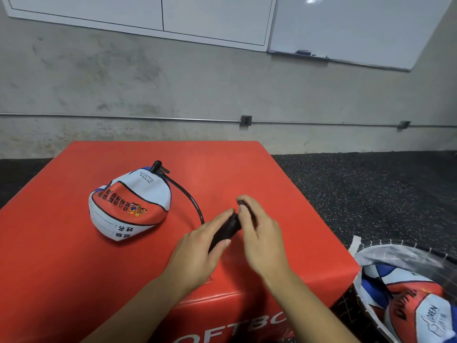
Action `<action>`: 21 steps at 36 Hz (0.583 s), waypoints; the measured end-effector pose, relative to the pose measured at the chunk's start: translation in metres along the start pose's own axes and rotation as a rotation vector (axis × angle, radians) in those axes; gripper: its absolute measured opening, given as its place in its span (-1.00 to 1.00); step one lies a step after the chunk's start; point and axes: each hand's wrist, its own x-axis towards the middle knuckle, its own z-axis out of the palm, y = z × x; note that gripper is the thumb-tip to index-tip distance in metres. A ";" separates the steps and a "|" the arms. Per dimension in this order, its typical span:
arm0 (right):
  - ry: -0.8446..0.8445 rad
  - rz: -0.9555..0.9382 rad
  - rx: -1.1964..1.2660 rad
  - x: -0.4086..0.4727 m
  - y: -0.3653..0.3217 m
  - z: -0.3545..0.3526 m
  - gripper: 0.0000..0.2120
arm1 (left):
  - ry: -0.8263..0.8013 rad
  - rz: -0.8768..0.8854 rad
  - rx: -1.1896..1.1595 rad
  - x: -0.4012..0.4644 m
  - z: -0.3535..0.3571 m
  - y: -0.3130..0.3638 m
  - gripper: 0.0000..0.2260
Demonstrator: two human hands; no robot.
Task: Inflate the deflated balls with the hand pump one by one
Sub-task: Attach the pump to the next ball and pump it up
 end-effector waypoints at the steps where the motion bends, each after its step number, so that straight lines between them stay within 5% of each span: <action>1: -0.011 0.003 -0.002 0.000 0.000 0.000 -0.64 | 0.000 -0.001 -0.003 0.001 0.001 -0.001 -0.42; 9: -0.050 -0.034 -0.019 0.005 0.001 -0.021 -0.62 | -0.019 0.022 0.024 0.002 -0.001 0.005 -0.42; 21: 0.359 0.035 0.320 0.045 0.022 -0.080 -0.65 | -0.070 0.049 0.105 0.000 0.000 0.011 -0.37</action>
